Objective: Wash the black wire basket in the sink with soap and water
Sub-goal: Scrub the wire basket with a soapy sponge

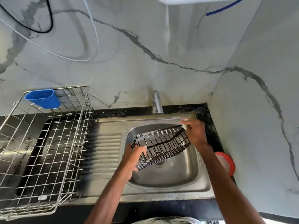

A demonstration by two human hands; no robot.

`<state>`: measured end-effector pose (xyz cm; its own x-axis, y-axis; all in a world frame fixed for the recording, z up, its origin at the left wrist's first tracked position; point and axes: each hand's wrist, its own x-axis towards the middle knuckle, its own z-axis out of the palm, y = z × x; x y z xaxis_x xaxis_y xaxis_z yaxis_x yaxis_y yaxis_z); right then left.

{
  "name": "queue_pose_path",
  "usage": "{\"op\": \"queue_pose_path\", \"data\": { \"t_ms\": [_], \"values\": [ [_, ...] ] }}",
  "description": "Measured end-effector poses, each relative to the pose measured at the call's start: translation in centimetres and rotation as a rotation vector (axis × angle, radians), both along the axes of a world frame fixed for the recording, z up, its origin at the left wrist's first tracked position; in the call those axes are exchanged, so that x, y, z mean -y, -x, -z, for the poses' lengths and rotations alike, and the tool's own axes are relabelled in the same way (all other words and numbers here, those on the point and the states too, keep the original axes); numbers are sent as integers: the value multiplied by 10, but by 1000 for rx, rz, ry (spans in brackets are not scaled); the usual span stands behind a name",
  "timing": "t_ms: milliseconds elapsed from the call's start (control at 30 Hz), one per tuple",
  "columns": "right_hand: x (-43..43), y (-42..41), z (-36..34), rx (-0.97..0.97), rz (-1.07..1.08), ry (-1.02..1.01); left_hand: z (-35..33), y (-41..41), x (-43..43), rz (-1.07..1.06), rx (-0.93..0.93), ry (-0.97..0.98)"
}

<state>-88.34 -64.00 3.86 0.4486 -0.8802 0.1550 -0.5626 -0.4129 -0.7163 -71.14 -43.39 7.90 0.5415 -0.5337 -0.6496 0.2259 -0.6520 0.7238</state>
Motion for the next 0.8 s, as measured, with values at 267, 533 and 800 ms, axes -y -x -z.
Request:
{"op": "queue_pose_path", "data": {
  "t_ms": [267, 533, 800],
  "values": [
    [-89, -49, -26, 102, -231, 212, -1, -15, 4, 9, 14, -2],
    [-23, -5, -9, 25, 1, 84, 4, -15, 0, 36, 14, -2],
    [-72, -24, -35, 104, -177, 255, -2, -11, 12, 29, -3, 11]
  ]
}}
